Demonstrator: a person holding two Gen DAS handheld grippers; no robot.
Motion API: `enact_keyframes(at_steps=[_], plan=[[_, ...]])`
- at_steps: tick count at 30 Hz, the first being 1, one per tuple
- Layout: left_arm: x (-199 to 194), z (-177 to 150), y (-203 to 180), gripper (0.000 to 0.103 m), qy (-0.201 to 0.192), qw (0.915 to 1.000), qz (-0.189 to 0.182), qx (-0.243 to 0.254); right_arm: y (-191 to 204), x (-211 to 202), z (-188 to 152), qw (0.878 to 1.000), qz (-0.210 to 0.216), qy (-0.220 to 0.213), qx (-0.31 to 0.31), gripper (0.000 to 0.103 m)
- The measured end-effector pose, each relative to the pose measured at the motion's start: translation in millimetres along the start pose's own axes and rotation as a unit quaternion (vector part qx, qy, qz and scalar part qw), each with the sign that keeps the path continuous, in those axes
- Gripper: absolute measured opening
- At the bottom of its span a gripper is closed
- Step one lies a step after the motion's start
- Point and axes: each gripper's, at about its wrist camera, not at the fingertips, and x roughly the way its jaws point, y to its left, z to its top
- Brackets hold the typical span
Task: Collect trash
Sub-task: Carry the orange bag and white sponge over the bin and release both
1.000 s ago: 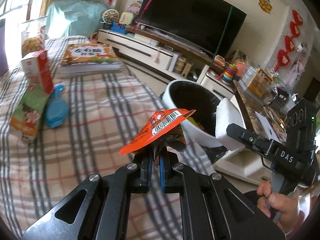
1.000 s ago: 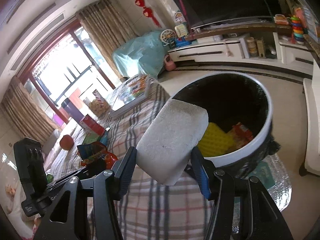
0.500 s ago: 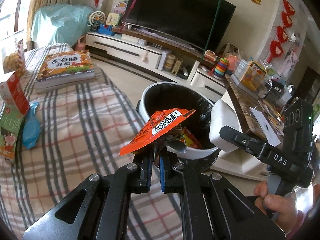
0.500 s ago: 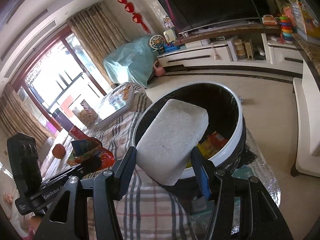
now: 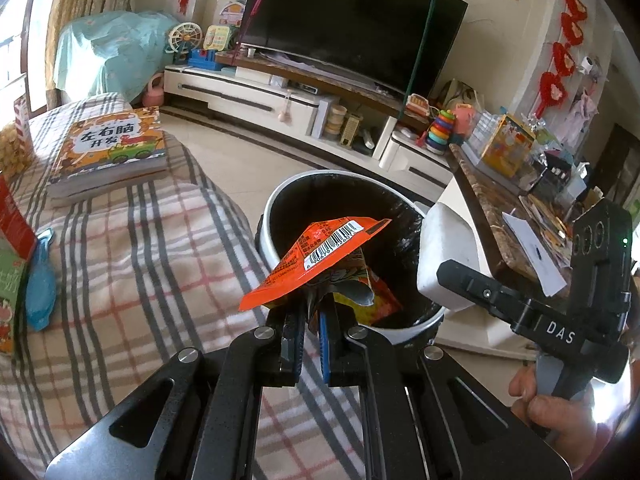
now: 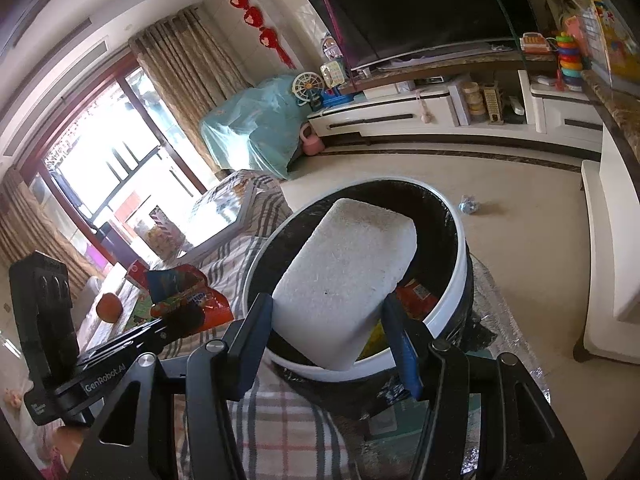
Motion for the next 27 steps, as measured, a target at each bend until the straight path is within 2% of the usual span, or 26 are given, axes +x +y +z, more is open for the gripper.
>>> enact_keyframes(at_steps=[20,23,25,27], plan=[[34.7,22.2,-20.3,0.006,0.017,0.9997,-0.007,0.019,-8.3,12.9,15.0,1.0,-0.012,0.012,-0.009,0.061],[38.2,23.4,-20.1,0.015,0.021,0.9996,-0.004,0.017,-8.2,15.9,18.2,1.0,-0.015,0.014,-0.012,0.062],[39.1,24.3,-19.0,0.04,0.022,0.9997,-0.003,0.012,-7.8,16.9,18.9,1.0,-0.018,0.014,-0.014,0.063],[36.6,23.7,-17.8,0.046,0.014,0.9999,0.0,0.01,-7.8,17.6,19.4,1.0,-0.022,0.014,-0.013,0.067]])
